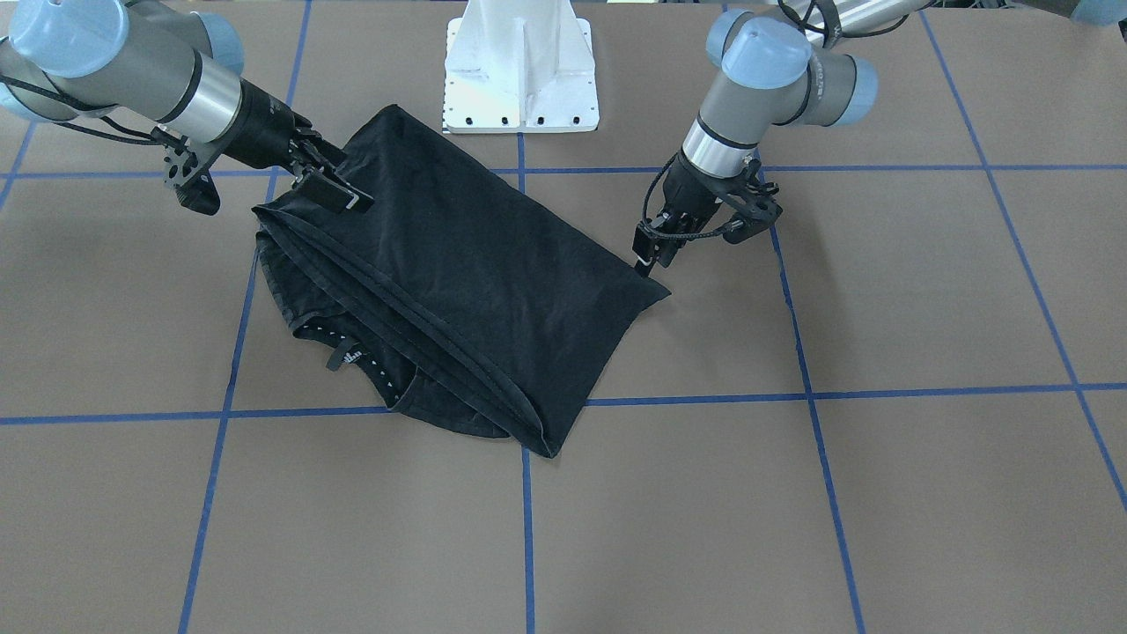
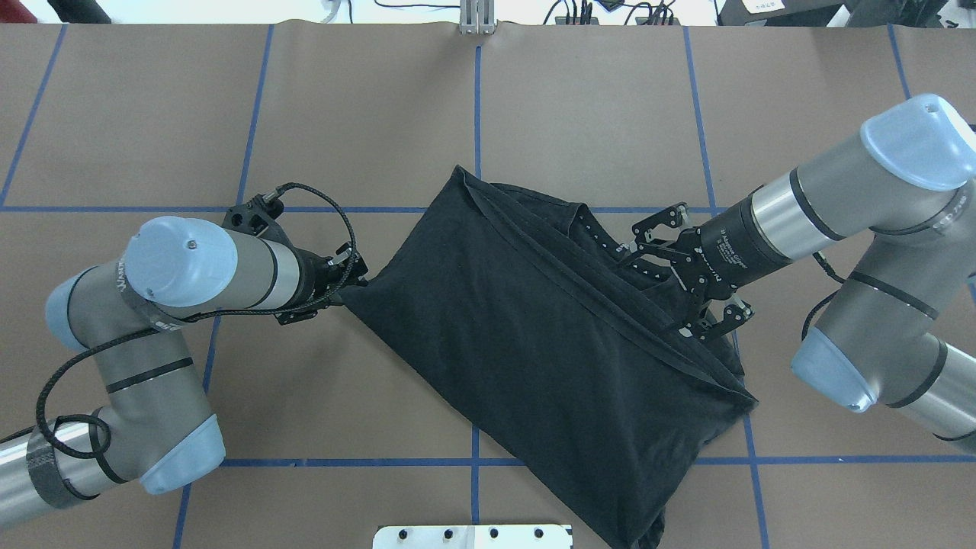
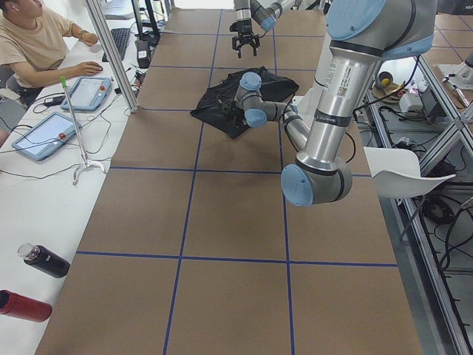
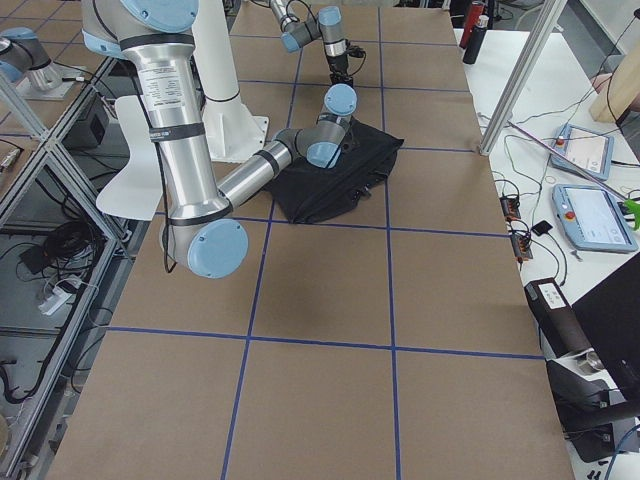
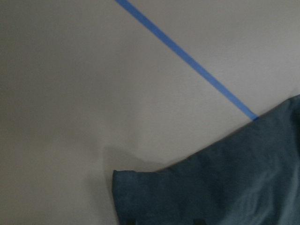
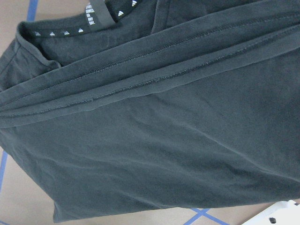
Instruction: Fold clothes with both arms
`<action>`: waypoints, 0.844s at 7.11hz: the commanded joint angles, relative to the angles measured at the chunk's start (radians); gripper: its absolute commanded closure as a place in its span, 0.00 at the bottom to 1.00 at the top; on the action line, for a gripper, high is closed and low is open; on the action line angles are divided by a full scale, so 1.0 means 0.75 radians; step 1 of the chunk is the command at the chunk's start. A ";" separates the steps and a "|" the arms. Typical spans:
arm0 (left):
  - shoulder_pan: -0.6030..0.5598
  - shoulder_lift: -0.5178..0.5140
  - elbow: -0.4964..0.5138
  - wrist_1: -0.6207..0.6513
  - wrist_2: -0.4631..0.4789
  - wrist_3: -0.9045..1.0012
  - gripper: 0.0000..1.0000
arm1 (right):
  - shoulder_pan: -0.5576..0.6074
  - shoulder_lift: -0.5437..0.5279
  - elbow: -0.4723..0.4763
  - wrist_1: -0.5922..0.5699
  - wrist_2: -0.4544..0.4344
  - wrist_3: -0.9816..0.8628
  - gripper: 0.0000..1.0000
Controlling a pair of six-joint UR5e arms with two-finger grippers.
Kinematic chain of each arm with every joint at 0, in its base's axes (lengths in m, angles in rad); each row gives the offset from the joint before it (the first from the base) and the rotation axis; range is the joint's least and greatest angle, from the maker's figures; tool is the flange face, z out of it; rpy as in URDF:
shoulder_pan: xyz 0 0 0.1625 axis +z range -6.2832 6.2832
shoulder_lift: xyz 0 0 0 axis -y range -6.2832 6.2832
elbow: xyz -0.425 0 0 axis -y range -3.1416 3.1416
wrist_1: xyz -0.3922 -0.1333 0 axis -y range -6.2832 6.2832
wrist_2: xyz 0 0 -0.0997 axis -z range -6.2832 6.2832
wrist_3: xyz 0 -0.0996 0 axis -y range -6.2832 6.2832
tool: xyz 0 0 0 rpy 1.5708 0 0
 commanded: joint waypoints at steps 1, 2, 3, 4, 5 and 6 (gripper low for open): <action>0.011 -0.013 0.066 -0.002 0.005 0.004 0.49 | 0.004 0.006 -0.021 0.000 -0.004 -0.015 0.00; 0.011 -0.011 0.066 -0.004 0.003 0.002 0.49 | 0.006 0.004 -0.027 0.000 -0.004 -0.030 0.00; 0.011 -0.015 0.066 -0.004 0.003 0.002 0.42 | 0.006 0.004 -0.029 0.000 -0.004 -0.032 0.00; 0.011 -0.013 0.072 -0.004 0.003 0.002 0.42 | 0.006 0.004 -0.030 0.000 -0.002 -0.032 0.00; 0.011 -0.021 0.102 -0.008 0.003 0.006 0.42 | 0.009 0.002 -0.032 0.000 -0.002 -0.032 0.00; 0.015 -0.023 0.111 -0.014 0.003 0.010 0.42 | 0.007 0.000 -0.032 0.000 -0.002 -0.032 0.00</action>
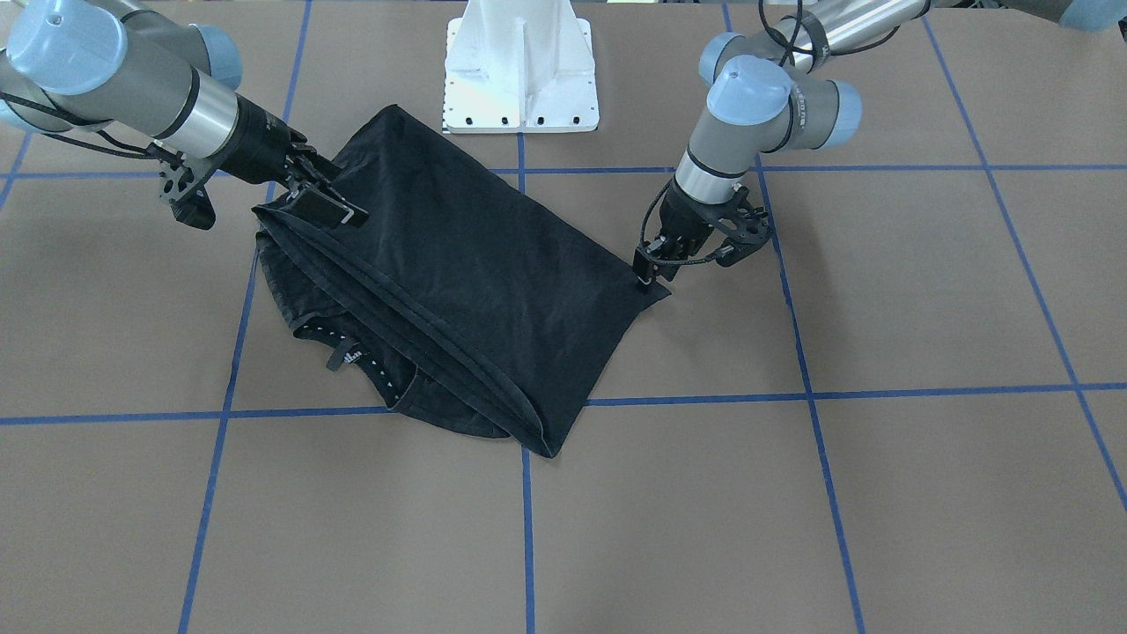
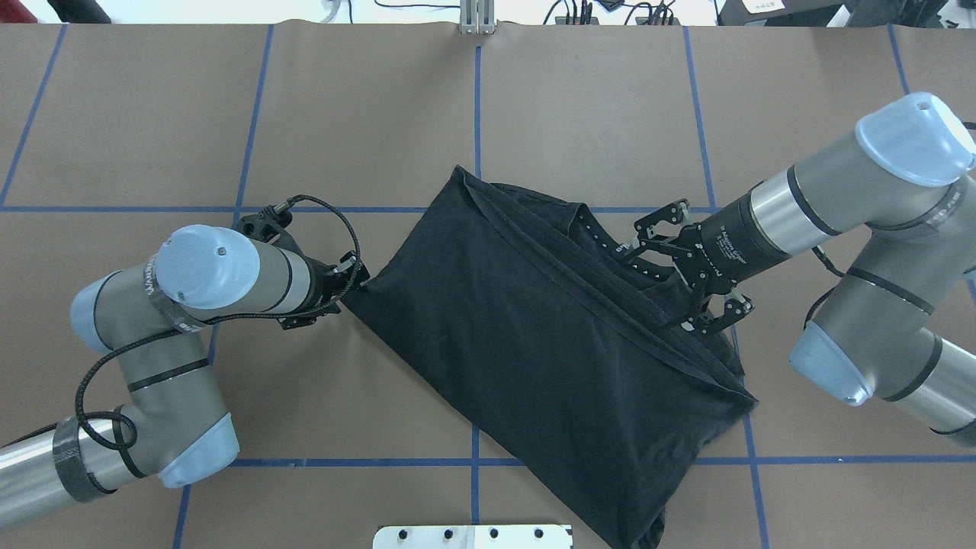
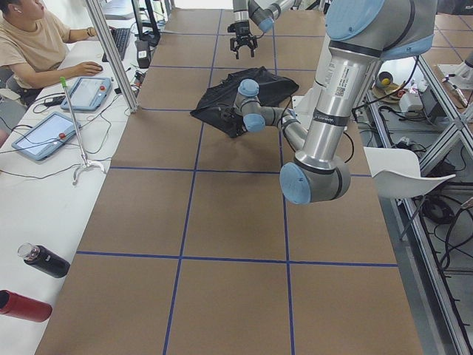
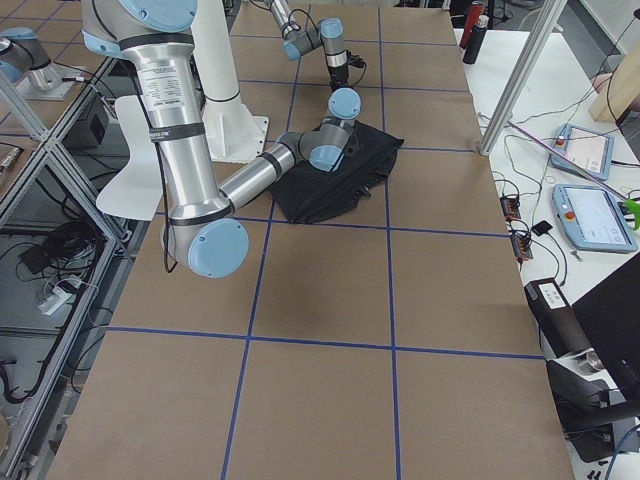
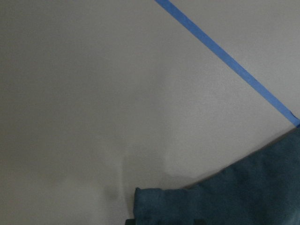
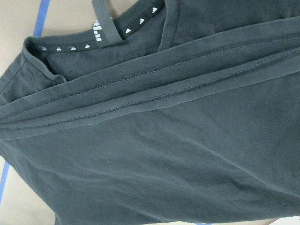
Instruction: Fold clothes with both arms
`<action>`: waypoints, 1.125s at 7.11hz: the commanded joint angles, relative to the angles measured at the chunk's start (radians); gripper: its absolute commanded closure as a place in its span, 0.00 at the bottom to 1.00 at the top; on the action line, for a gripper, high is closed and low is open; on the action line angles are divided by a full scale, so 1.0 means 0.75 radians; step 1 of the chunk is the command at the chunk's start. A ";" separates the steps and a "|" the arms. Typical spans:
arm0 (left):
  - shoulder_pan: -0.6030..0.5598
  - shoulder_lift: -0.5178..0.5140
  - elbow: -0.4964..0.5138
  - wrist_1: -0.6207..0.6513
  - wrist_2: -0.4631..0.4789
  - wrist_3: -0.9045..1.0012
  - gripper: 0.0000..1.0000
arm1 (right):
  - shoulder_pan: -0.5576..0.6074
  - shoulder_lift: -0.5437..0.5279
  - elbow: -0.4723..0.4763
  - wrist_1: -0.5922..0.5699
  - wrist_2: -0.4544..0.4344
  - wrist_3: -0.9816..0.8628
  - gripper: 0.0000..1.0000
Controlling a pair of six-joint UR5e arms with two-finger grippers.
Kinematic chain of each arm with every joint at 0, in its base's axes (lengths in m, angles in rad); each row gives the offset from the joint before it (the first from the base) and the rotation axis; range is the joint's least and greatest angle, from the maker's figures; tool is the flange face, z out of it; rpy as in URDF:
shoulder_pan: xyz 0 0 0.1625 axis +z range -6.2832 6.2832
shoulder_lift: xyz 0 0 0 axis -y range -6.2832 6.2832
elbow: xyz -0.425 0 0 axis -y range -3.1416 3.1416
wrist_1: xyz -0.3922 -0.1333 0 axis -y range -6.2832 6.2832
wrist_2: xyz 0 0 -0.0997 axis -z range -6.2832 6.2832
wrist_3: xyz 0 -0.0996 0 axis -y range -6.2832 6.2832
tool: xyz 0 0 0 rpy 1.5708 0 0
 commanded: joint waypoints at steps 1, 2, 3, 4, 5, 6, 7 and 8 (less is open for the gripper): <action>0.003 -0.004 0.021 -0.018 -0.002 0.007 0.43 | -0.005 -0.002 -0.001 0.000 0.000 0.000 0.00; 0.003 -0.006 0.058 -0.049 0.000 0.007 0.44 | -0.005 -0.002 0.001 0.000 0.000 0.000 0.00; 0.003 -0.014 0.105 -0.122 0.000 0.005 0.50 | -0.005 0.000 0.001 0.000 0.000 0.000 0.00; 0.001 -0.012 0.109 -0.139 0.000 -0.006 0.77 | -0.005 0.000 0.003 0.000 0.002 0.000 0.00; -0.001 -0.012 0.097 -0.139 0.006 0.008 1.00 | -0.009 0.000 0.005 0.000 0.002 0.000 0.00; -0.010 -0.012 0.095 -0.137 0.008 0.019 1.00 | -0.009 0.002 0.005 0.000 0.002 0.000 0.00; -0.044 -0.012 0.091 -0.137 0.010 0.041 1.00 | -0.009 0.000 0.003 0.000 0.000 0.000 0.00; -0.097 -0.045 0.097 -0.139 0.006 0.161 1.00 | -0.009 0.002 0.005 0.000 0.000 0.000 0.00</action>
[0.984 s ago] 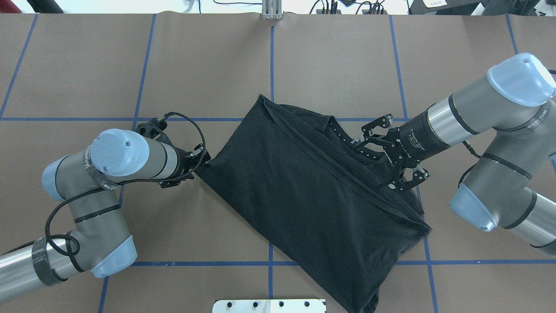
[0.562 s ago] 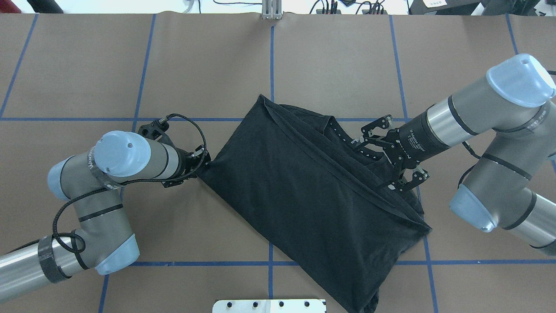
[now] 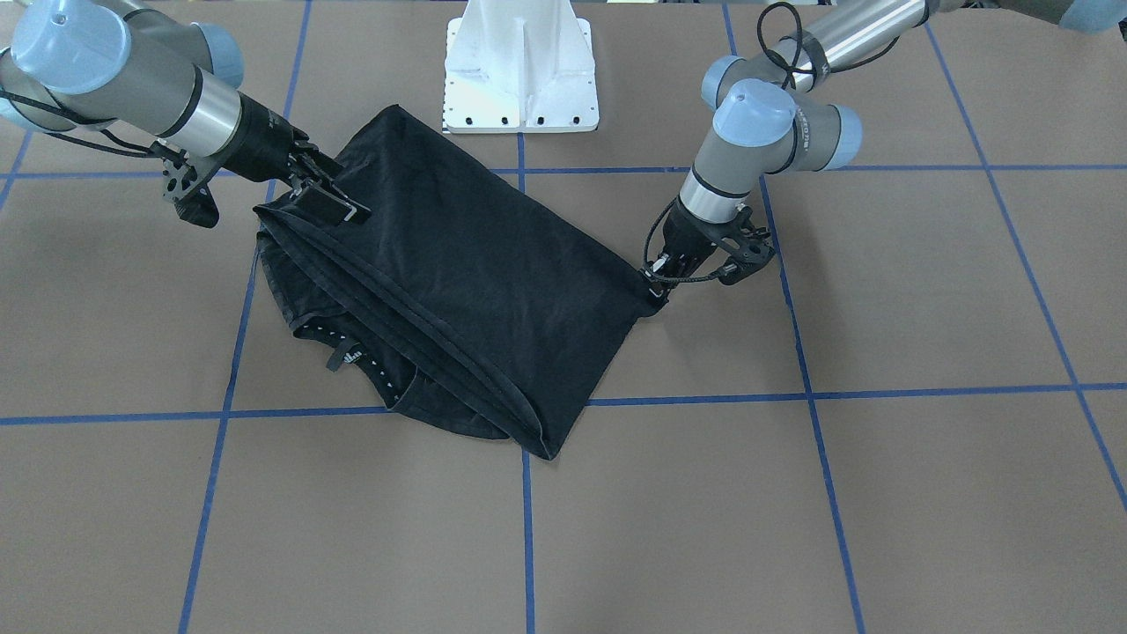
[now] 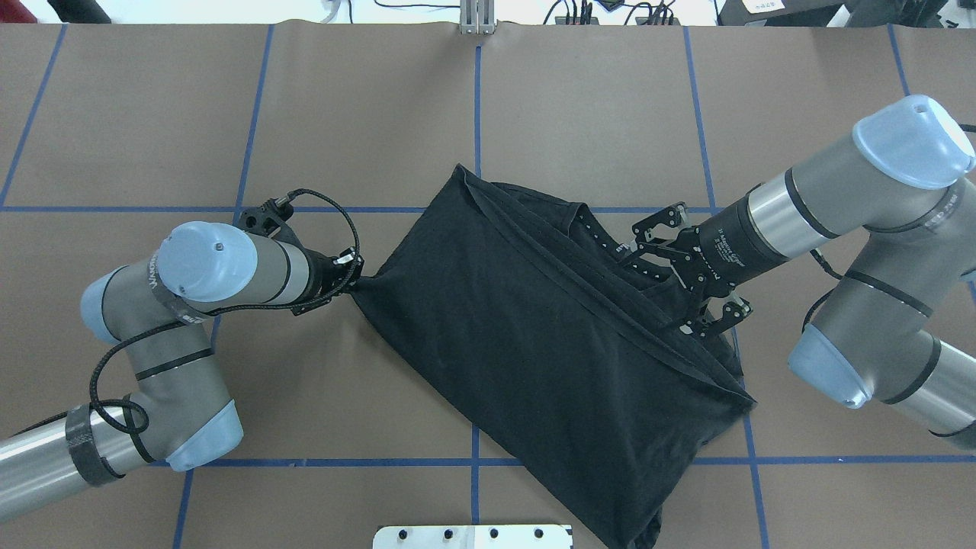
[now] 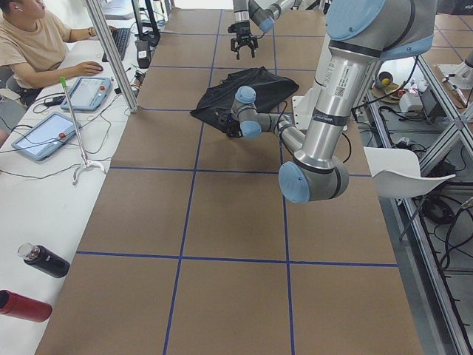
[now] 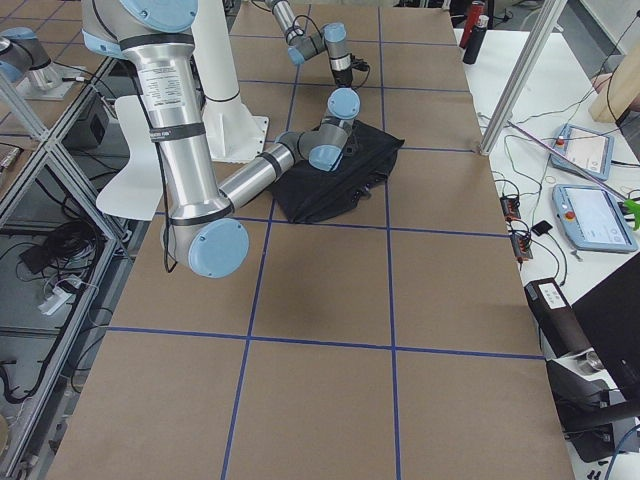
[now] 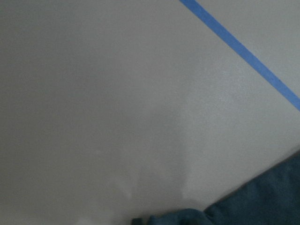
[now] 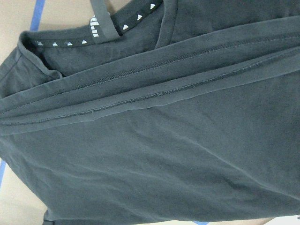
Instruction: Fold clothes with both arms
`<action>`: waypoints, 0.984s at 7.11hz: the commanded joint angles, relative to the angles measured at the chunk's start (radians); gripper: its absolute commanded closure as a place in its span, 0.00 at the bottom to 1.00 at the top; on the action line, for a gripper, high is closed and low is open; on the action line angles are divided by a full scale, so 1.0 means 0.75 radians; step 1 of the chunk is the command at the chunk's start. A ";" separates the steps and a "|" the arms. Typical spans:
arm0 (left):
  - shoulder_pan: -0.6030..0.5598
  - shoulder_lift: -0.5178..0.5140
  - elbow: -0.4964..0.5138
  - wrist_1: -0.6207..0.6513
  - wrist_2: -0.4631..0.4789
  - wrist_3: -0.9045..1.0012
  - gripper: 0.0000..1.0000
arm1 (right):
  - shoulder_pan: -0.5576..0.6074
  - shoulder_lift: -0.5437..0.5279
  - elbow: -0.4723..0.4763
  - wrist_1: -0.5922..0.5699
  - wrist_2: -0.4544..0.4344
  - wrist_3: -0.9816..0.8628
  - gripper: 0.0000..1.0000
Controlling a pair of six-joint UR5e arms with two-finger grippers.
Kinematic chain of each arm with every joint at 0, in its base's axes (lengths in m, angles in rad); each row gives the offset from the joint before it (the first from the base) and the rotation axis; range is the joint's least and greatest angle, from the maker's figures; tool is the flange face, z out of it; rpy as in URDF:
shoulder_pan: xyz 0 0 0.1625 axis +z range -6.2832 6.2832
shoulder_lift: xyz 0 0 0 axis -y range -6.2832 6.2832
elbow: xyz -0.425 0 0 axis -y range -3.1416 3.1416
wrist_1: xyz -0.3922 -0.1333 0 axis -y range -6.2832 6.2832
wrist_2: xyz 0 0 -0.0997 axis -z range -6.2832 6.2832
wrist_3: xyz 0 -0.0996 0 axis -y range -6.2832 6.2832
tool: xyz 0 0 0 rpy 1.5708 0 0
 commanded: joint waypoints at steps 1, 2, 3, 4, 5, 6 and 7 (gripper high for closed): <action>-0.166 -0.127 0.074 -0.012 -0.002 0.203 1.00 | 0.000 -0.001 0.009 0.000 -0.001 0.000 0.00; -0.258 -0.219 0.186 -0.047 -0.002 0.275 1.00 | 0.012 -0.001 0.011 0.002 0.001 0.000 0.00; -0.316 -0.299 0.294 -0.112 0.020 0.294 1.00 | 0.034 -0.001 0.015 0.002 0.003 -0.002 0.00; -0.329 -0.425 0.500 -0.199 0.102 0.294 1.00 | 0.051 0.005 0.015 0.004 -0.001 -0.014 0.00; -0.327 -0.602 0.808 -0.393 0.163 0.294 1.00 | 0.097 0.026 0.011 0.006 -0.013 -0.095 0.00; -0.329 -0.689 0.960 -0.520 0.170 0.345 1.00 | 0.122 0.032 0.013 0.010 -0.045 -0.153 0.00; -0.331 -0.729 1.029 -0.534 0.170 0.416 1.00 | 0.120 0.036 0.017 0.010 -0.131 -0.164 0.00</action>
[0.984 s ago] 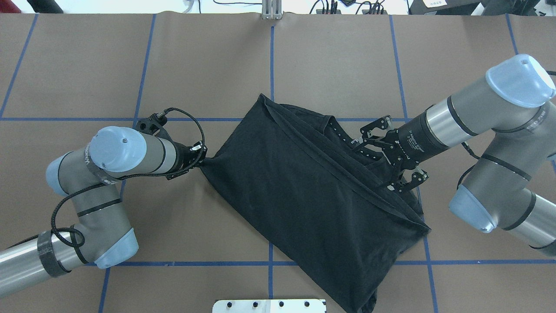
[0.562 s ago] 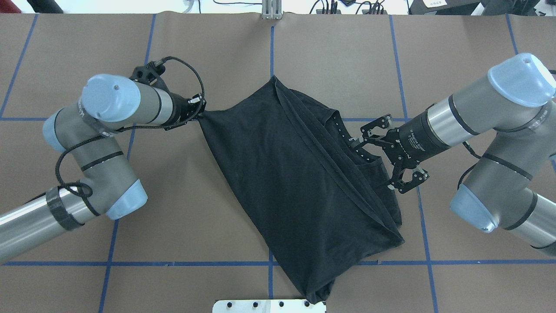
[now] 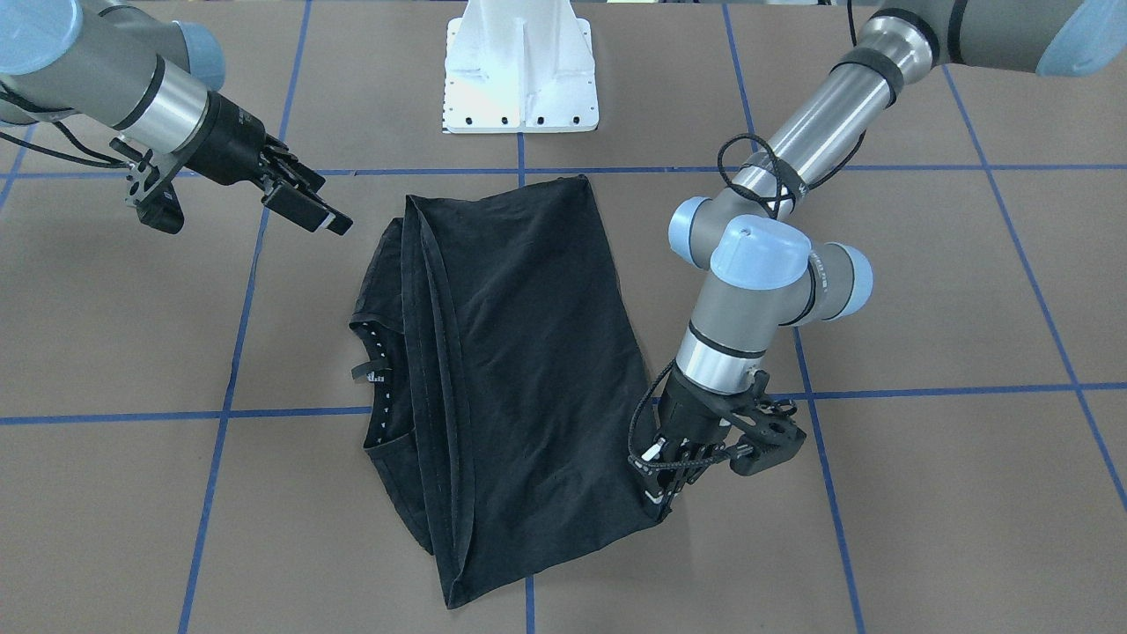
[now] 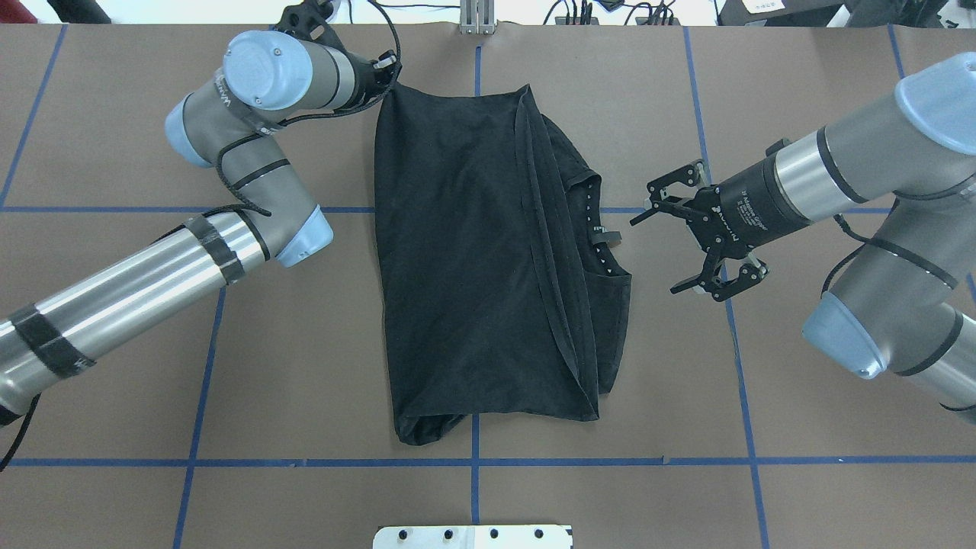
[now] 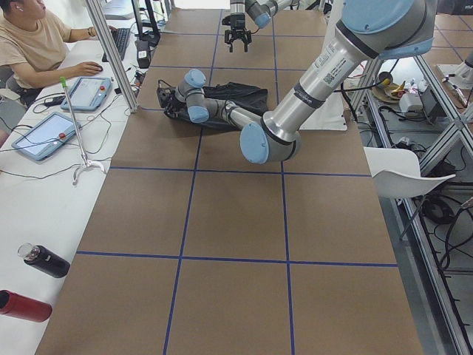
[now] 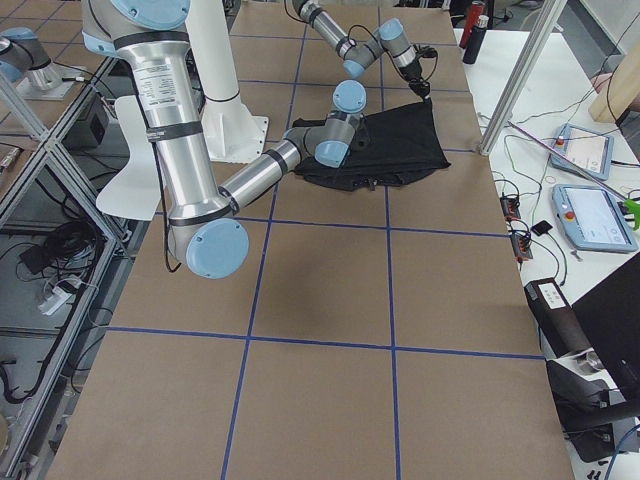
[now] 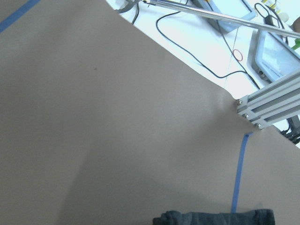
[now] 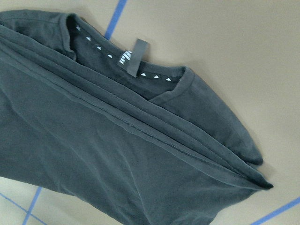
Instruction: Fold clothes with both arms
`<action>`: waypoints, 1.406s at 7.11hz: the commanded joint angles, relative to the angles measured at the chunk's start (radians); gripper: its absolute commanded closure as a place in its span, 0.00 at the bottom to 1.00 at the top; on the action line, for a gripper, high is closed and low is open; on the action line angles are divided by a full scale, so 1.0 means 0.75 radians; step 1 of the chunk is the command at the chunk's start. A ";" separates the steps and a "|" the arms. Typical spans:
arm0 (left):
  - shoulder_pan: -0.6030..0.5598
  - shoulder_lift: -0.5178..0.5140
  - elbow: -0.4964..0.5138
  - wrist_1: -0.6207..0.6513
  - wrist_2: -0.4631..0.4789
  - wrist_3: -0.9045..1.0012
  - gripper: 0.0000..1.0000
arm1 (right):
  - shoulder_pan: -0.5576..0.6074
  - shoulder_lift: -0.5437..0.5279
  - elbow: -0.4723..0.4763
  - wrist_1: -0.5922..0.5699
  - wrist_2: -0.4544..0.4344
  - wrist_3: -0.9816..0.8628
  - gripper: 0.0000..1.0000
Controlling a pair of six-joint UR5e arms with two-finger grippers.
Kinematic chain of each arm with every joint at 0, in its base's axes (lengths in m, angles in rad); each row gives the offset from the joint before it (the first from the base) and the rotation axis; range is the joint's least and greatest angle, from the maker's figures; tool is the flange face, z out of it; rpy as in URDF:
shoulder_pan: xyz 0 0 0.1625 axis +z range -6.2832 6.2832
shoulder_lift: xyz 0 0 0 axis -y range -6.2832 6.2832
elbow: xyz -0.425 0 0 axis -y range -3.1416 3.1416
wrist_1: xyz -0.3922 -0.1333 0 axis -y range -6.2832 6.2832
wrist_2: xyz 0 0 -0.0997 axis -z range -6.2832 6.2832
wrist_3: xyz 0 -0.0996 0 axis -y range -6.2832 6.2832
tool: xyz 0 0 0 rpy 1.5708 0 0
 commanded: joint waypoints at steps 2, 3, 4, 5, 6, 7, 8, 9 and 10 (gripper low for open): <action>-0.018 -0.063 0.116 -0.068 0.007 0.094 0.22 | -0.067 0.068 -0.025 -0.011 -0.287 -0.049 0.00; -0.020 0.043 -0.058 -0.052 -0.003 0.096 0.23 | -0.125 0.105 -0.027 -0.019 -0.399 -0.098 0.00; -0.020 0.171 -0.252 -0.007 -0.034 0.098 0.25 | -0.164 0.128 -0.037 -0.096 -0.394 -0.209 0.00; -0.020 0.272 -0.435 0.113 -0.117 0.108 0.25 | -0.235 0.177 -0.031 -0.236 -0.423 -0.344 0.00; -0.020 0.394 -0.637 0.191 -0.122 0.118 0.26 | -0.306 0.199 -0.033 -0.302 -0.476 -0.516 0.00; -0.018 0.501 -0.825 0.271 -0.191 0.118 0.28 | -0.402 0.202 -0.025 -0.439 -0.557 -0.772 0.00; -0.020 0.508 -0.936 0.391 -0.212 0.118 0.28 | -0.472 0.210 -0.011 -0.576 -0.598 -1.030 0.00; -0.018 0.533 -1.043 0.546 -0.214 0.122 0.28 | -0.519 0.228 -0.013 -0.678 -0.635 -1.253 0.03; -0.016 0.593 -1.165 0.633 -0.214 0.177 0.28 | -0.554 0.263 -0.013 -0.805 -0.696 -1.430 0.13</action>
